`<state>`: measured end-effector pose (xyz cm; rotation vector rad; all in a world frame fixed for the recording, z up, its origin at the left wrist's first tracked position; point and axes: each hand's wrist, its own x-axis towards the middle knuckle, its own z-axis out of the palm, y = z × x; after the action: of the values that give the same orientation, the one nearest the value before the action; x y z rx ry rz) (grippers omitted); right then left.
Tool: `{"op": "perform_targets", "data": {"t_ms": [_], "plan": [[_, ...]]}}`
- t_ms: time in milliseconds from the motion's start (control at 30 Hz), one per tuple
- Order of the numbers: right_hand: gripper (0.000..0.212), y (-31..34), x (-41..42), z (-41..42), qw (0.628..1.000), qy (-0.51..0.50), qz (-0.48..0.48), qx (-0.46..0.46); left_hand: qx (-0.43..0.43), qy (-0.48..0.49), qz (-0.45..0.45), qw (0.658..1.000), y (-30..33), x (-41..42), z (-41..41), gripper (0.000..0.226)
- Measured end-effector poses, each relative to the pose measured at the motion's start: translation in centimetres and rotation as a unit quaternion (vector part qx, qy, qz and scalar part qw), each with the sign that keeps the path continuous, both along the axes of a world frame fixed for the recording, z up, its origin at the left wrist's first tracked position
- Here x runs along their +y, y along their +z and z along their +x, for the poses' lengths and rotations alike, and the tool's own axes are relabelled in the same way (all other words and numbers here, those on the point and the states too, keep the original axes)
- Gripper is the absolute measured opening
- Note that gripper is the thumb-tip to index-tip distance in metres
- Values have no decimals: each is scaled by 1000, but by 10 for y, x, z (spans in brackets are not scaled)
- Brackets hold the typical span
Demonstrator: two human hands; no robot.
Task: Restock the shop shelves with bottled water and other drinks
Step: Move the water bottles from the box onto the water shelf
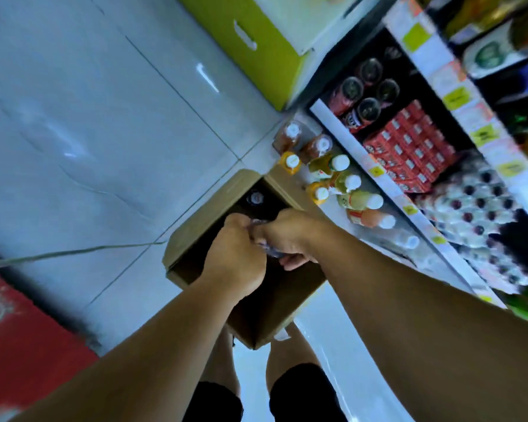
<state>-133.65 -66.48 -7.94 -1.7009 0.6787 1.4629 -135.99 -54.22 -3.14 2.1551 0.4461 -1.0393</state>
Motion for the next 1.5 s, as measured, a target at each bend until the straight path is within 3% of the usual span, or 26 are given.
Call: {"op": "perform_targets", "data": {"t_ms": [100,400,467,567,667,800,867,967,1067,1133,1200,1267,1433,1500], "plan": [[26,77,-10,12,999,29,1,-28,-30,-84,27,996,63,-4,7,17],[30,331,-35,64,983,107,-30,-145,-109,-140,-38,983,270,-16,45,26],[30,397,-43,74,978,108,-37,-173,-144,-155,-51,976,318,-19,58,38],[38,500,-57,80,963,138,-64,-224,-211,-193,-88,954,388,-26,74,57],[53,599,-72,76,937,180,-117,-276,-232,-189,-160,941,455,-34,83,46],[51,709,-93,58,914,154,-155,-342,-245,-149,-275,918,538,-54,85,42],[50,756,-103,46,889,118,-174,-408,-257,-127,-314,905,579,-63,85,43],[55,813,-113,30,822,76,-196,-530,-309,-141,-318,885,635,-74,86,42],[51,858,-109,15,720,59,-235,-651,-347,-117,-369,855,684,-75,80,43],[48,879,-100,9,656,13,-245,-714,-323,-110,-429,836,714,-71,74,53],[52,893,-92,5,611,-63,-188,-766,-287,-126,-490,813,739,-65,68,52],[54,905,-85,1,593,-125,-108,-788,-251,-158,-529,795,761,-62,61,51],[16,930,-78,-23,577,-266,187,-749,-151,-215,-640,722,791,-68,47,52],[11,936,-82,-32,560,-289,271,-728,-122,-225,-675,692,798,-75,39,52]]}}
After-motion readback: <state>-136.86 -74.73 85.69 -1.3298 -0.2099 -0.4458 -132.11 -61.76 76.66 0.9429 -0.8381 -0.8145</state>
